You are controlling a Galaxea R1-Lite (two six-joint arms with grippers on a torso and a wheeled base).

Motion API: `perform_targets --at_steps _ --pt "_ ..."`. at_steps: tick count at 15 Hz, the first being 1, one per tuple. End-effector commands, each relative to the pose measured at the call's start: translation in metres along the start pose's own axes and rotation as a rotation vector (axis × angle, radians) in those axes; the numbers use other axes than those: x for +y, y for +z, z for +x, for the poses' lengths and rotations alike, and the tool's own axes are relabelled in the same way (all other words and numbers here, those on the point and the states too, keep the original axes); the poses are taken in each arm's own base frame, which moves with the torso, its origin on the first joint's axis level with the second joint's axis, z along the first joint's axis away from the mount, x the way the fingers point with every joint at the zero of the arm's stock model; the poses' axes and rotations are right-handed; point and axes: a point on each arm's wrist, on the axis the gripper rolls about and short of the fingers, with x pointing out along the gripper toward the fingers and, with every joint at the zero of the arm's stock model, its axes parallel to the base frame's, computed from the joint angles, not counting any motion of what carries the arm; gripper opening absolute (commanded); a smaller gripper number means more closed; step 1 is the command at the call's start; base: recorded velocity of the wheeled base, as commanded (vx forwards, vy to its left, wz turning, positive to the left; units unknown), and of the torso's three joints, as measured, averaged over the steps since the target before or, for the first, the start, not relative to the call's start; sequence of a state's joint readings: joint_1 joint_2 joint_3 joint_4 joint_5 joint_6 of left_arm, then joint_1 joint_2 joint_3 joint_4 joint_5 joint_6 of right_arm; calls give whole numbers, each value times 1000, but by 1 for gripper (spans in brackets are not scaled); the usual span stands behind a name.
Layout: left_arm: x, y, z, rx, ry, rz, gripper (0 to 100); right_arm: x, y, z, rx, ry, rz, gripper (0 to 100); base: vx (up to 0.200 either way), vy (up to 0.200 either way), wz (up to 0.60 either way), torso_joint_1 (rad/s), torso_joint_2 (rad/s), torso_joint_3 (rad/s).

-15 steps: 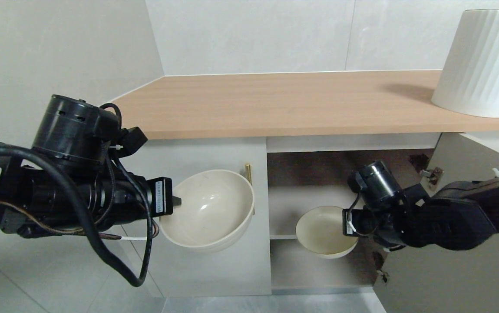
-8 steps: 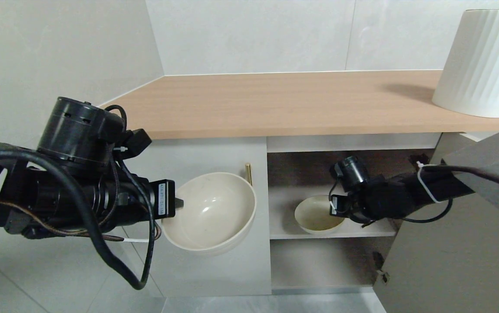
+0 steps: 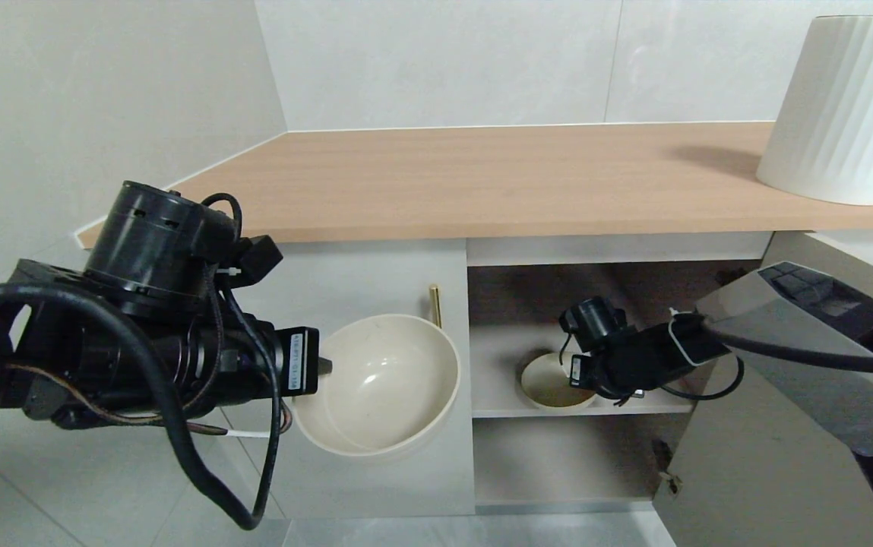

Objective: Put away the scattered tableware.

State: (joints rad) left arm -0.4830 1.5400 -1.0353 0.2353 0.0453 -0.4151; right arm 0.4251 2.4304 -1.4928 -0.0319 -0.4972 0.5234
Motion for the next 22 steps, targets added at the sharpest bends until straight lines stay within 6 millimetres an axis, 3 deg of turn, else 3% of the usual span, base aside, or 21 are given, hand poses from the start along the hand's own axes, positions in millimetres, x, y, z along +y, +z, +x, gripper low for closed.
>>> perform_targets --at_steps 1,15,16,20,22 --pt "0 -1 3 7 4 1 0 3 -5 10 5 -10 -2 0 0 0 0 0 0 0" --pt "-1 0 3 6 4 -1 0 8 9 24 -59 -35 64 0 0 0 0 0 0 0" --pt "0 0 3 6 5 -2 0 8 10 24 -59 -36 64 100 0 0 0 0 0 0" --pt "0 0 4 10 7 -1 0 8 10 22 -60 -33 77 100 0 0 0 0 0 0" --pt "0 -1 5 11 7 0 0 4 20 4 -72 -21 117 100 0 0 0 0 0 0"
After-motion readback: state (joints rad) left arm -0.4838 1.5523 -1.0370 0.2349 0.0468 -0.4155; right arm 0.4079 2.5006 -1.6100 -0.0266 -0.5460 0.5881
